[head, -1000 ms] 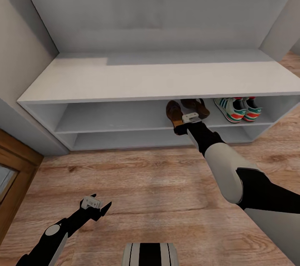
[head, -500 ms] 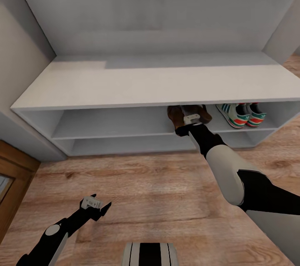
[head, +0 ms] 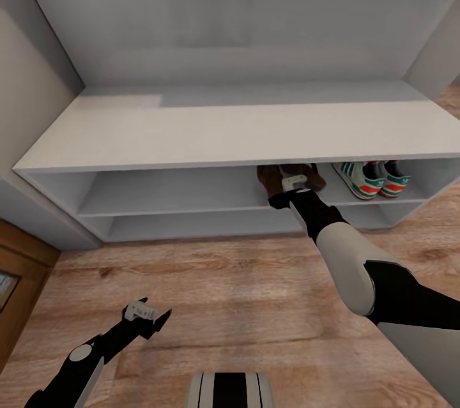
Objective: Pick up the two gym shoes and the two sandals from the corridor floor and place them onto the hallstand (shoe rack) in the corridor, making sure they are on the rack and not on the floor. Arrange them so the two gym shoes are next to each other and the two sandals are next to each other.
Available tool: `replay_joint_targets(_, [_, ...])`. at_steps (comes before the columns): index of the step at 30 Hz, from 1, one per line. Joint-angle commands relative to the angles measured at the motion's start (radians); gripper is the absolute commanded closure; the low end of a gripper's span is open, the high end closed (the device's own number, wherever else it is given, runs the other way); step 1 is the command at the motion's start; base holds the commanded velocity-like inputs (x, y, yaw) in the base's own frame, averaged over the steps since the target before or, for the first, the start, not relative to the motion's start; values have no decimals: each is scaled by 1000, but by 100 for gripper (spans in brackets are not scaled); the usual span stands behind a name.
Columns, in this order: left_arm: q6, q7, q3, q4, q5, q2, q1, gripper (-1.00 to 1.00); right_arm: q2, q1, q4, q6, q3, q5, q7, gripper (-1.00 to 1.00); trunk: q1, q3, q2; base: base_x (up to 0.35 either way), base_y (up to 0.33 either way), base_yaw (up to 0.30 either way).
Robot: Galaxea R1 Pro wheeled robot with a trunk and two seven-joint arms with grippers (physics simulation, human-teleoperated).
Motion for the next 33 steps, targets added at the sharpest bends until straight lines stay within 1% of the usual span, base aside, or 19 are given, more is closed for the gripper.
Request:
replay_joint_targets(1, [0,0,0,0,0,0,0,-100,0,0,0,0,0,-3,-1,100,0,0,0,144,0,0])
replay_joint_targets(12, [0,0,0,0,0,0,0,-100,0,0,0,0,0,-3,-1,100,0,0,0,245,0,0])
replay_joint_targets(24, [0,0,0,0,0,0,-1,-100,0,0,0,1,0,-3,-1,100,0,0,0,56,0,0])
replay_joint_targets(25, [0,0,0,0,0,0,0,-100,0,0,0,1,0,-3,-1,-100,0,0,0,8,0,0])
replay_joint_targets(33, [0,0,0,0,0,0,0,-100,-2,0,0,1,0,-2,-1,-100,0,0,0,3,0,0])
